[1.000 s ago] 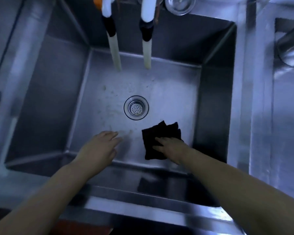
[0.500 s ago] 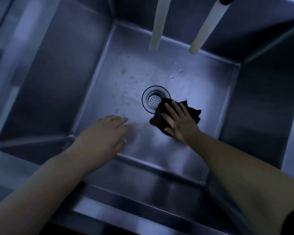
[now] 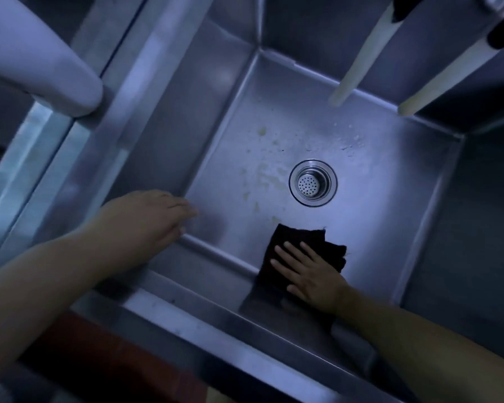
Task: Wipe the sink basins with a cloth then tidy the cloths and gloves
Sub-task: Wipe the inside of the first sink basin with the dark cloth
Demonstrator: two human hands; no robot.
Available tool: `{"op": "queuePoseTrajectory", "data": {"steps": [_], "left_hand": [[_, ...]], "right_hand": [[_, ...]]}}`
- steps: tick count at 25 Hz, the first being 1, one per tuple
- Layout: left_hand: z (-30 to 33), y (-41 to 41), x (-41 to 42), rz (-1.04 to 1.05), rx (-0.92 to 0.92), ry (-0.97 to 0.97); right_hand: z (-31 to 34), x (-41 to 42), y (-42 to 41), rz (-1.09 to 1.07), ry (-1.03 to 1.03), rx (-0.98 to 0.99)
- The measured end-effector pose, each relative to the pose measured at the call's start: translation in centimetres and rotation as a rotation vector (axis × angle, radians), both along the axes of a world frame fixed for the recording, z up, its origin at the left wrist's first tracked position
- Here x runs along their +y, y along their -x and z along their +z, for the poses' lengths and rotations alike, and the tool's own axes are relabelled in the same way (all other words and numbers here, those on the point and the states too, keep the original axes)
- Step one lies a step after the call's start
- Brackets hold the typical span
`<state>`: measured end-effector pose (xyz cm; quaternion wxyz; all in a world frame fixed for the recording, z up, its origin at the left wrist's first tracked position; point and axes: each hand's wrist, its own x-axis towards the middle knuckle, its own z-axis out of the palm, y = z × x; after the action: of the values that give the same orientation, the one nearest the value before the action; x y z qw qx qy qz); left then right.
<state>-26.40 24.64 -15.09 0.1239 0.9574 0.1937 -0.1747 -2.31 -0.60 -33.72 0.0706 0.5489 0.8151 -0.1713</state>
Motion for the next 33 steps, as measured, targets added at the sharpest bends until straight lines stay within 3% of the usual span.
{"op": "queuePoseTrajectory", "data": {"steps": [3,9,12,14,19,23,29,33], "left_hand": [[0.6,1.5,0.9,0.011,-0.061,0.036],[0.8,2.5,0.9,0.008,-0.103,0.041],[0.7,2.5,1.0,0.02,-0.121,0.027],[0.7,2.7,0.9,0.018,-0.126,0.009],[0.9,2.6,1.0,0.025,-0.179,-0.003],[0.8,2.6,1.0,0.012,-0.189,-0.019],[0.5,2.8,1.3,-0.02,-0.206,-0.05],[0.3,2.8,1.2,-0.01,-0.2,-0.062]], "right_hand": [[0.4,4.3,-0.5,0.014,-0.001,-0.043],[-1.9,15.2,0.4,-0.283,-0.001,-0.081],[-2.2,16.7,1.6,-0.361,0.016,-0.108],[-1.8,15.2,3.0,-0.309,-0.02,-0.078],[-0.8,8.5,5.7,0.067,-0.036,0.022],[-0.9,11.7,6.4,0.16,0.033,0.027],[-2.9,20.6,9.0,0.051,0.0,-0.052],[-2.8,24.2,5.5,0.039,-0.065,-0.05]]}}
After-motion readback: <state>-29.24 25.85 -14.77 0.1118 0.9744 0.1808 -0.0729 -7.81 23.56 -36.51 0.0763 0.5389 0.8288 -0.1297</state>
